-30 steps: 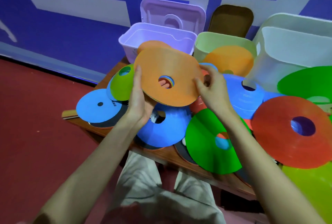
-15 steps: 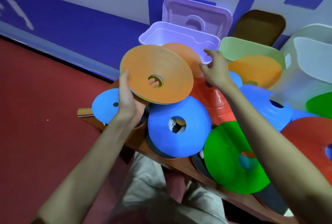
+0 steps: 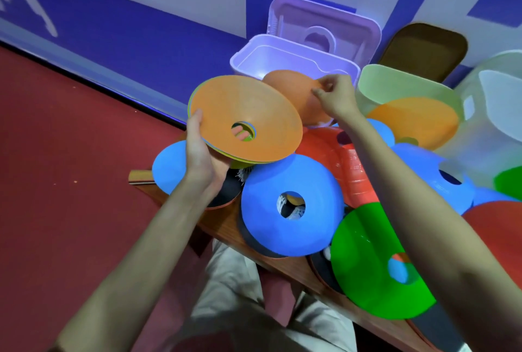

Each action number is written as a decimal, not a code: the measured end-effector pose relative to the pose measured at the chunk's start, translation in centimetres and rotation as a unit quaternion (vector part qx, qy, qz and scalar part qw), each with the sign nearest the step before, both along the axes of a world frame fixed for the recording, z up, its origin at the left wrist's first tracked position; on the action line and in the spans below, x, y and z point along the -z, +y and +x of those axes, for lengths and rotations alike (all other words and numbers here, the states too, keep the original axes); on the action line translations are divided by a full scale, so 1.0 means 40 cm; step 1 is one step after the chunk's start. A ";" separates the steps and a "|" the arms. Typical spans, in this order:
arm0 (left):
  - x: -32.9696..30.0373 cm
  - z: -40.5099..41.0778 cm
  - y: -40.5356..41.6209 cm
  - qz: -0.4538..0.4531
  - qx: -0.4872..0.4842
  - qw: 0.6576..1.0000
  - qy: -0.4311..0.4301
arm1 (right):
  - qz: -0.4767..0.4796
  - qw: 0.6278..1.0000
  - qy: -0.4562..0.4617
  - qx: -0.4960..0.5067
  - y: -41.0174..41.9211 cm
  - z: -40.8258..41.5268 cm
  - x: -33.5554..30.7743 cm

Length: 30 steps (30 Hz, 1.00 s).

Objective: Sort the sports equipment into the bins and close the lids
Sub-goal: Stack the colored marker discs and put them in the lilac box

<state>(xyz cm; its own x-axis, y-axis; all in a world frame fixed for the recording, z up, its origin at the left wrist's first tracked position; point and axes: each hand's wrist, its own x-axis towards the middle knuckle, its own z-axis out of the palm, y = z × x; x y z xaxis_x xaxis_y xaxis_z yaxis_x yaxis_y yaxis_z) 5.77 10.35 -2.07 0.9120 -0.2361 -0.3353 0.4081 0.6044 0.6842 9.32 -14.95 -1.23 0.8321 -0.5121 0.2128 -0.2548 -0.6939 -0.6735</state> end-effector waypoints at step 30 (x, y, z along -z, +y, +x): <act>0.003 -0.122 -0.015 -0.024 0.112 0.993 0.008 | -0.133 0.944 -0.179 -0.242 0.195 -0.436 0.017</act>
